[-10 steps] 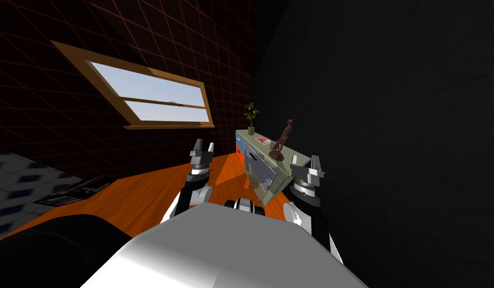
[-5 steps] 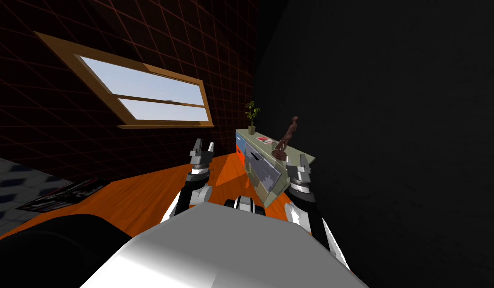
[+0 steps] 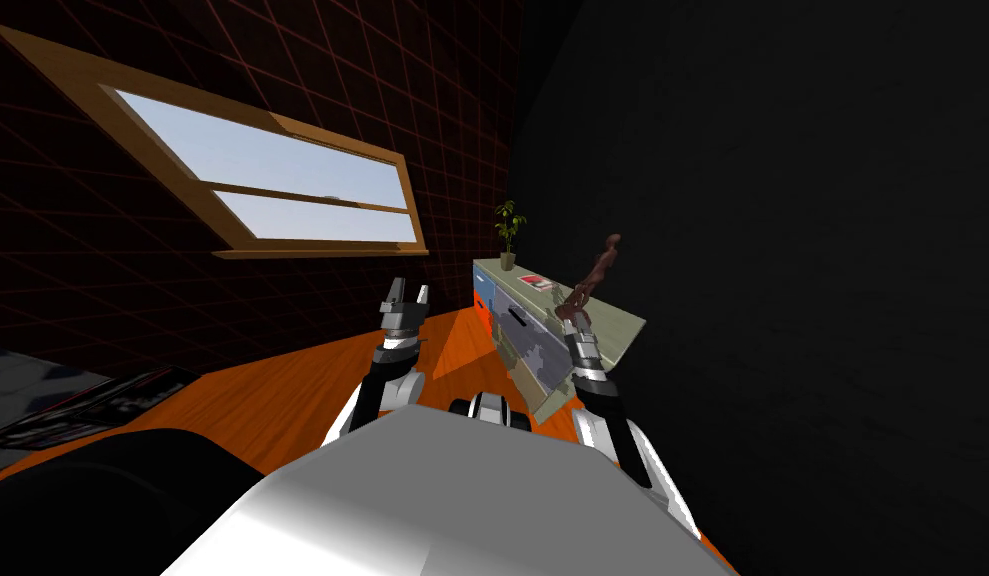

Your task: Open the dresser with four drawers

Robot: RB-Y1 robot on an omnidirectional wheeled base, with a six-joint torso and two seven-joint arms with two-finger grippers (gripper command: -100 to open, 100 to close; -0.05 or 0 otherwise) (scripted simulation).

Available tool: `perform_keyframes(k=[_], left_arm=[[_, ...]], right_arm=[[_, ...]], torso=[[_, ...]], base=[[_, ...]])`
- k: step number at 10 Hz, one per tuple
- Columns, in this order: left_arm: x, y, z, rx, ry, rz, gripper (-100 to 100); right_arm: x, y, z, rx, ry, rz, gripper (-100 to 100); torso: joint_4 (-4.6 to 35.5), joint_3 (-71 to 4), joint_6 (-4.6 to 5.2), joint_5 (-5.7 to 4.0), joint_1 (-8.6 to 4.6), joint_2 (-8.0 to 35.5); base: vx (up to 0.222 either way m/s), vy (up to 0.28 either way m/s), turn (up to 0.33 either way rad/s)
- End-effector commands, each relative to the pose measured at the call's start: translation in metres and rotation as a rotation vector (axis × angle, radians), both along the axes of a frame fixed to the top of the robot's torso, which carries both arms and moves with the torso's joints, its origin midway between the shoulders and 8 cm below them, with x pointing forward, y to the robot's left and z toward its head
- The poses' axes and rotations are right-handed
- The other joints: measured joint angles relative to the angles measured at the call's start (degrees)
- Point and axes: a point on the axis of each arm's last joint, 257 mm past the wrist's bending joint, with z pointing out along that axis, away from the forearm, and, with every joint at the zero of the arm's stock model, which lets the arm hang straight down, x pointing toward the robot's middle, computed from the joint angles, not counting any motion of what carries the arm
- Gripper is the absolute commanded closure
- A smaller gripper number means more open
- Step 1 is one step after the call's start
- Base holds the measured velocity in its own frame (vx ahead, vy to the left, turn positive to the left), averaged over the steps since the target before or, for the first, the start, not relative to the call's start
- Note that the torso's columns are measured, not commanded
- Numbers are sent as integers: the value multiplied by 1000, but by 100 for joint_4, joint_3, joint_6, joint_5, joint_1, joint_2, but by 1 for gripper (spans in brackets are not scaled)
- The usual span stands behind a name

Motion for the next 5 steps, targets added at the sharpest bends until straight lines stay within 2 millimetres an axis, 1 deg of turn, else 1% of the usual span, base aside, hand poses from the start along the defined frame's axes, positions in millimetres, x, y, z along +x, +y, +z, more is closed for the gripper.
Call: perform_keyframes(k=[1, 2, 3, 4, 5], left_arm=[[0, 0, 0, 0, 0, 0, 0], [0, 0, 0, 0, 0, 0, 0], [0, 0, 0, 0, 0, 0, 0], [0, 0, 0, 0, 0, 0, 0], [0, 0, 0, 0, 0, 0, 0]], right_arm=[[17, -1, -31, -121, 84, -47, -100], [17, 0, -32, -134, 84, -50, -100], [25, -2, -47, -191, 124, -74, -100], [31, -6, -62, -240, 164, -97, -100], [31, -4, -63, -263, 164, -102, -100]], torso=[[0, 0, 0, -2, 1, -3], [-3, -6, 0, 4, 20, -12], [-1, -2, 0, 5, 18, -3], [0, 0, 0, 4, 19, -2], [-4, -8, 0, 7, 31, -15]], base=[[89, 119, -45], [55, 104, -26], [49, 110, -35], [94, 158, -51], [68, 131, -24]])
